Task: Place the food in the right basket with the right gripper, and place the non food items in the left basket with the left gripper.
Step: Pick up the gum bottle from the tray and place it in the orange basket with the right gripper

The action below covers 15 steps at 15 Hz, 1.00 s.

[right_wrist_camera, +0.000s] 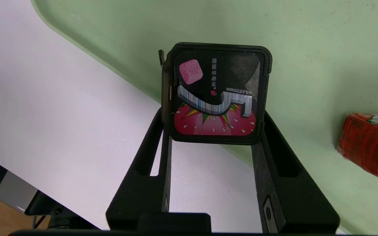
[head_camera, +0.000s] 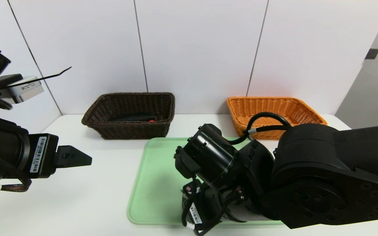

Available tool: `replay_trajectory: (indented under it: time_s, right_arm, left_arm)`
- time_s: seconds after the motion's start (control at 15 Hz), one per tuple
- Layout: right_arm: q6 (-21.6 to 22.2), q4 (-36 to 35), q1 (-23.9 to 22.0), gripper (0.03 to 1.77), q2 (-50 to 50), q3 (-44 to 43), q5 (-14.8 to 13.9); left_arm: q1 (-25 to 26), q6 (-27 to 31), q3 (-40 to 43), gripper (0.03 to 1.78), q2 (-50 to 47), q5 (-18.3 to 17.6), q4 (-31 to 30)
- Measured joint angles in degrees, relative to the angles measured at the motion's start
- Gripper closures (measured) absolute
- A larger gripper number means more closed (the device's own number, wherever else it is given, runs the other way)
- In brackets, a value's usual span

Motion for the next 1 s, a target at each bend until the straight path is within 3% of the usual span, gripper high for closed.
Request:
replay_trajectory:
  time_s: [0.13,0.27,0.6,0.73,1.0]
  right_arm:
    - [0.0,-1.3,0.0,1.1,-0.3,0.0,-1.5]
    - [-0.1,-5.7,0.0,1.1,-0.9,0.0,-4.8]
    - [-0.3,-8.4,-2.7,1.1,-4.5,-2.1,-7.7]
    - [-0.5,-8.4,-5.8,1.1,-6.0,-4.7,-9.4]
    - [-1.5,-8.0,-16.2,1.1,-8.4,-10.7,-9.4]
  left_arm:
    - [0.0,-0.1,0.0,0.12,0.0,0.0,0.0]
    - [0.0,-0.1,0.0,0.12,-0.1,0.0,0.0]
    - [0.0,0.0,0.0,0.12,-0.1,0.0,0.0]
    - [0.0,0.0,0.0,0.12,-0.1,0.0,0.0]
    - [0.0,0.1,0.0,0.12,0.1,0.0,-0.5]
